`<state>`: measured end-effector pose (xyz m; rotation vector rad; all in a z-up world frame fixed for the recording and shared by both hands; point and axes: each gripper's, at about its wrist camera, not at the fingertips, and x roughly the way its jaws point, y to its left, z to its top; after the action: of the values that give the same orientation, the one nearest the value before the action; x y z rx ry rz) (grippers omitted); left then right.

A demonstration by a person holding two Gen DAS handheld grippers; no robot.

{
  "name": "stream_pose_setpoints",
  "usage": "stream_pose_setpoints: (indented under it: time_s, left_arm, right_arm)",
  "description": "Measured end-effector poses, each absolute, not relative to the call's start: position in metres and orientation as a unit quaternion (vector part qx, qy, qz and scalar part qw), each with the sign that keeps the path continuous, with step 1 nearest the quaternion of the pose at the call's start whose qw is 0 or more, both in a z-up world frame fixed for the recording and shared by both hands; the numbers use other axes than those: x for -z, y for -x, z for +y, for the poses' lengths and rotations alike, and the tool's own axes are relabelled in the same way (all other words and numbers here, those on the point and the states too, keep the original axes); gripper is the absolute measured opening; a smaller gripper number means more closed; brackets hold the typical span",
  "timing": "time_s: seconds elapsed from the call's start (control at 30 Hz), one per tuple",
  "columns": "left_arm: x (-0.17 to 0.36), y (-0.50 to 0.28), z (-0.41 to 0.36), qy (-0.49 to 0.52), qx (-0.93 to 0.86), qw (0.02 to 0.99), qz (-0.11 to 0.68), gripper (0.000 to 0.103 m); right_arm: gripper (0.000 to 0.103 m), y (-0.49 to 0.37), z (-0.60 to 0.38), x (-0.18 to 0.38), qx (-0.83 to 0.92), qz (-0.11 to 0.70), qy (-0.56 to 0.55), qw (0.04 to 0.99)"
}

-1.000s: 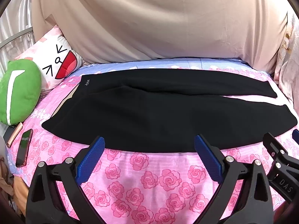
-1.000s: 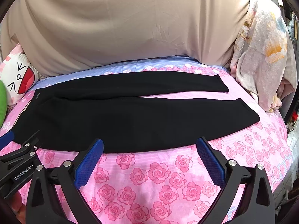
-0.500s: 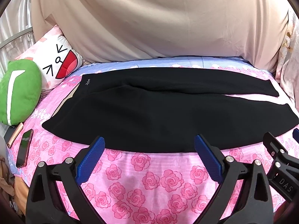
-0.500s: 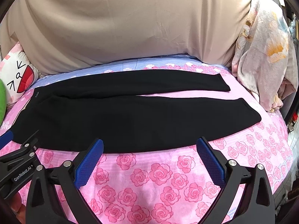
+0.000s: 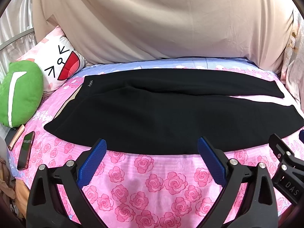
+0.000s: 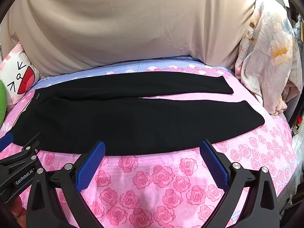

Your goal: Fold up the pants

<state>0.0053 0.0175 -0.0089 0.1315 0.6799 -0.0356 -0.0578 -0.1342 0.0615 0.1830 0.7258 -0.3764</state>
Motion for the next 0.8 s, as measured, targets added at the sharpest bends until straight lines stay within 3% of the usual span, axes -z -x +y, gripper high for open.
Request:
stream_pose_setpoints:
  time_s: [0.8]
  left_arm:
    - [0.0076,-0.0053,0.0118,-0.069,0.009,0.941,0.332,0.095]
  right_arm:
    - [0.098,0.0550,-0.1315,-0.0605,0.182,0.355,-0.087,0.913]
